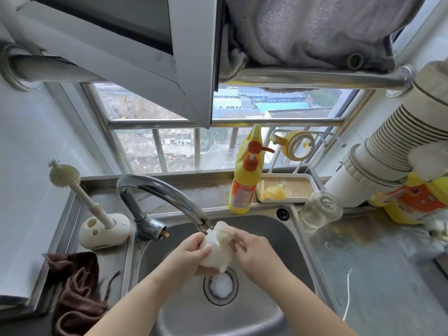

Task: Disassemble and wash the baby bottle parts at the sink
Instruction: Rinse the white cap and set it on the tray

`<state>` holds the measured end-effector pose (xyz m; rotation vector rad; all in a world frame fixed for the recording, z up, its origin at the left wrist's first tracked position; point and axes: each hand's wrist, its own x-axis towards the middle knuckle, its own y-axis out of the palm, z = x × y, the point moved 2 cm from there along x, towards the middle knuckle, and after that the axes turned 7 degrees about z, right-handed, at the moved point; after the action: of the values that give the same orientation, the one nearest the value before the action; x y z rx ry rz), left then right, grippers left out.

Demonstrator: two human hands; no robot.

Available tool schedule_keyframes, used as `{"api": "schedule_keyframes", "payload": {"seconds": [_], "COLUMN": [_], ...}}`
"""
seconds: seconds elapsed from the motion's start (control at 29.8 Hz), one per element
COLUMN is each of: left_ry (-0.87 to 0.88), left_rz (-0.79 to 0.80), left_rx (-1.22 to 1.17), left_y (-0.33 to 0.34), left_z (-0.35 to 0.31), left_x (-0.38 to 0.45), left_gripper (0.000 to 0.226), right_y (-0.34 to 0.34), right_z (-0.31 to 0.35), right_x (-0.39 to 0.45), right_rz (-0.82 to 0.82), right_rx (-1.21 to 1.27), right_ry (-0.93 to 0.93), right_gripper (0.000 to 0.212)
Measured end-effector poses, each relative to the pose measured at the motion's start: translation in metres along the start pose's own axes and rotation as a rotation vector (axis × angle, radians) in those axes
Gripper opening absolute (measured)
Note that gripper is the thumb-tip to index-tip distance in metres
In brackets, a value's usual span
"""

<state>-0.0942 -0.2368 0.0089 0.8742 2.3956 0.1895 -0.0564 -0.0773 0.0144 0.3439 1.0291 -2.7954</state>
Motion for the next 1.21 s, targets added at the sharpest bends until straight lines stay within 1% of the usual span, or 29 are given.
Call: {"api": "schedule_keyframes", "payload": {"seconds": [0.03,0.13,0.24,0.27,0.34,0.4,0.44,0.5,0.54,0.6,0.64,0.71,0.74,0.77,0.84,0.91,0.97,1.01,1.04,1.07,1.14,1.21], "left_ry": [0.004,0.044,0.055,0.051,0.046,0.029,0.019,0.01,0.01,-0.001,-0.008,-0.027,-0.042,-0.057,-0.075,-0.066,-0.051,-0.046,-0.042,-0.042,-0.046,-0.037], "left_rz": [-0.023,-0.132,-0.206,-0.218,-0.246,-0.268,-0.276,-0.261,-0.226,-0.147,-0.14,-0.198,-0.242,-0.276,-0.282,-0.248,-0.237,-0.24,-0.248,-0.26,-0.274,-0.271], "left_rx": [-0.023,-0.12,-0.187,-0.182,-0.164,-0.148,-0.146,-0.165,-0.179,-0.18,-0.176,-0.198,-0.211,-0.222,-0.255,-0.274,-0.261,-0.242,-0.22,-0.202,-0.181,-0.159], "left_y": [0.001,0.0,-0.004,-0.004,-0.005,-0.004,-0.004,-0.002,-0.001,0.001,0.001,0.0,-0.001,-0.002,-0.004,-0.003,-0.002,-0.004,-0.006,-0.008,-0.01,-0.008], "left_z": [0.0,-0.006,-0.009,-0.01,-0.01,-0.01,-0.009,-0.008,-0.009,-0.01,-0.01,-0.012,-0.012,-0.012,-0.012,-0.011,-0.011,-0.011,-0.011,-0.011,-0.01,-0.012], "left_x": [0.0,0.0,0.002,0.003,0.004,0.005,0.005,0.004,0.003,0.001,0.002,0.004,0.005,0.006,0.005,0.003,0.001,0.001,0.001,0.001,0.002,0.003], "left_gripper": [0.029,0.014,0.021,0.022,0.024,0.025,0.025,0.026,0.025,0.022,0.021,0.024,0.026,0.028,0.029,0.026,0.021,0.02,0.019,0.019,0.02,0.019], "right_y": [-0.002,-0.005,-0.004,-0.004,-0.003,0.0,0.001,0.001,0.0,0.002,0.003,0.006,0.008,0.01,0.01,0.009,0.012,0.014,0.014,0.012,0.006,0.004], "right_z": [-0.001,0.004,0.001,-0.002,-0.002,-0.003,-0.005,-0.004,-0.001,0.004,0.005,0.005,0.005,0.003,-0.003,-0.007,-0.005,-0.003,-0.001,-0.001,-0.008,-0.004], "right_x": [0.001,-0.001,-0.007,-0.009,-0.013,-0.016,-0.017,-0.02,-0.02,-0.02,-0.019,-0.022,-0.022,-0.023,-0.024,-0.023,-0.024,-0.025,-0.026,-0.024,-0.02,-0.019], "right_rz": [-0.012,-0.023,-0.058,-0.066,-0.067,-0.064,-0.074,-0.084,-0.082,-0.068,-0.066,-0.1,-0.095,-0.076,-0.166,-0.172,-0.092,-0.075,-0.059,-0.049,-0.073,-0.068], "right_rx": [0.007,-0.001,-0.035,-0.01,0.032,0.006,-0.009,0.007,0.006,-0.078,-0.145,-0.286,-0.37,-0.392,-0.443,-0.325,-0.252,-0.242,-0.276,-0.322,-0.259,-0.201], "right_ry": [0.018,-0.058,-0.061,-0.05,-0.09,-0.108,-0.087,-0.073,-0.093,-0.118,-0.109,-0.118,-0.115,-0.099,-0.105,-0.069,-0.09,-0.133,-0.171,-0.173,-0.101,-0.125], "right_gripper": [0.041,0.041,0.042,0.043,0.043,0.041,0.041,0.04,0.04,0.042,0.042,0.044,0.044,0.043,0.042,0.057,0.071,0.071,0.066,0.058,0.045,0.045]}}
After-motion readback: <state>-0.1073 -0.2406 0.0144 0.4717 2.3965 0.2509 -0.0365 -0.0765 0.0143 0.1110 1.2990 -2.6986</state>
